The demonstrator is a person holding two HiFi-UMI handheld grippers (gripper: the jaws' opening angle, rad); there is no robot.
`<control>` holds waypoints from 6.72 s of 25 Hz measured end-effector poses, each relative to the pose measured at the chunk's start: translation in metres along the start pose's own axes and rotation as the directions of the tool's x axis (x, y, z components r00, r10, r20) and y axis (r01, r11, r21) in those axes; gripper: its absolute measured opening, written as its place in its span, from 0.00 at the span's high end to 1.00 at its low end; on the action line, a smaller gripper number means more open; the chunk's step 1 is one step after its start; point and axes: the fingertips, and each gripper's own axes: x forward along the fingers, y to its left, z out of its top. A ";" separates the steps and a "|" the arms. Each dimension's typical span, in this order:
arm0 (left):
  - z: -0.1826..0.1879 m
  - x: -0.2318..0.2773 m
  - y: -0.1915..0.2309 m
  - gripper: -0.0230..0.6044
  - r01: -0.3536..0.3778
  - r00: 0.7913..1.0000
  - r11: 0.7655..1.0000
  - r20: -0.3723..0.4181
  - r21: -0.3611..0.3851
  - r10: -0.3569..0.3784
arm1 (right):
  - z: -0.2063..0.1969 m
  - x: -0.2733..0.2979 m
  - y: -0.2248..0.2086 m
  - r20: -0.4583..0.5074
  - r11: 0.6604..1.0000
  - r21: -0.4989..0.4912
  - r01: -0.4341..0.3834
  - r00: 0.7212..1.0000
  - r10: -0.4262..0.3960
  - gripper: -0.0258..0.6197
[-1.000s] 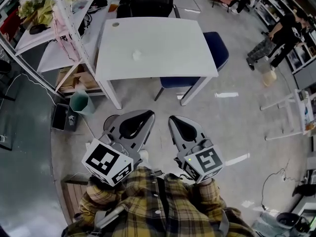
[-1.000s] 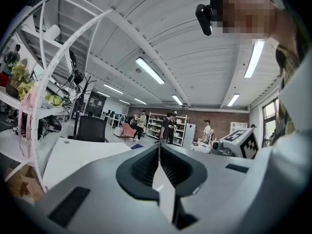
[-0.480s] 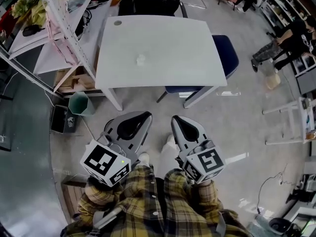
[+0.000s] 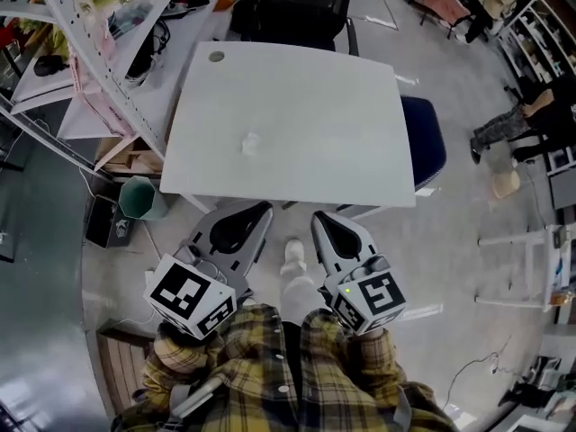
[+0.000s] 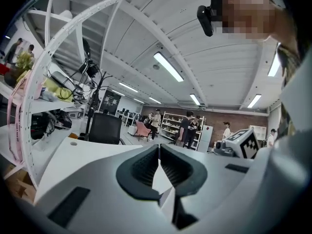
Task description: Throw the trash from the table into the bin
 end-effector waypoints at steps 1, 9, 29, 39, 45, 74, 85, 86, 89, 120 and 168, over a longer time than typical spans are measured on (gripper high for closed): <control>0.006 0.013 0.004 0.93 -0.012 1.000 1.000 0.009 0.000 0.012 | 0.008 0.007 -0.011 0.001 1.000 -0.008 -0.015 1.000 0.015 0.96; 0.045 0.104 0.037 0.93 -0.140 0.988 0.990 0.069 0.006 0.139 | 0.046 0.055 -0.099 -0.020 0.986 -0.079 -0.149 0.989 0.148 0.96; 0.055 0.052 0.169 0.93 -0.439 0.893 0.895 0.068 -0.081 0.445 | 0.035 0.212 -0.055 -0.177 0.896 -0.087 -0.436 0.892 0.417 0.96; 0.054 0.015 0.201 0.93 -0.425 0.898 0.899 0.076 -0.103 0.434 | 0.023 0.252 -0.026 -0.229 0.905 -0.104 -0.413 0.895 0.382 0.96; 0.064 0.004 0.206 0.93 -0.468 0.871 0.877 0.113 -0.113 0.479 | 0.018 0.260 -0.020 -0.280 0.878 -0.132 -0.460 0.867 0.412 0.96; 0.029 0.006 0.217 0.93 -0.604 0.786 0.775 0.025 -0.185 0.618 | -0.115 0.305 -0.051 -0.566 0.809 -0.034 -0.586 0.679 0.468 0.63; 0.007 -0.003 0.221 0.93 -0.653 0.749 0.726 -0.046 -0.214 0.660 | -0.172 0.328 -0.060 -0.651 0.815 -0.055 -0.577 0.640 0.409 0.61; 0.005 -0.003 0.221 0.93 -0.655 0.748 0.724 -0.050 -0.214 0.662 | -0.176 0.329 -0.060 -0.655 0.815 -0.059 -0.576 0.639 0.403 0.61; 0.002 -0.006 0.221 0.93 -0.664 0.741 0.715 -0.059 -0.219 0.669 | -0.186 0.331 -0.062 -0.669 0.821 -0.079 -0.565 0.641 0.377 0.61; 0.014 0.012 0.197 0.93 -0.667 0.725 0.716 0.040 -0.205 0.687 | -0.111 0.295 -0.074 -0.521 0.805 -0.083 -0.587 0.714 0.467 0.94; -0.178 -0.396 0.160 0.93 -0.804 0.414 0.322 -0.082 -0.500 0.907 | -0.299 0.211 0.364 -0.752 0.463 0.018 -0.886 0.293 0.590 0.94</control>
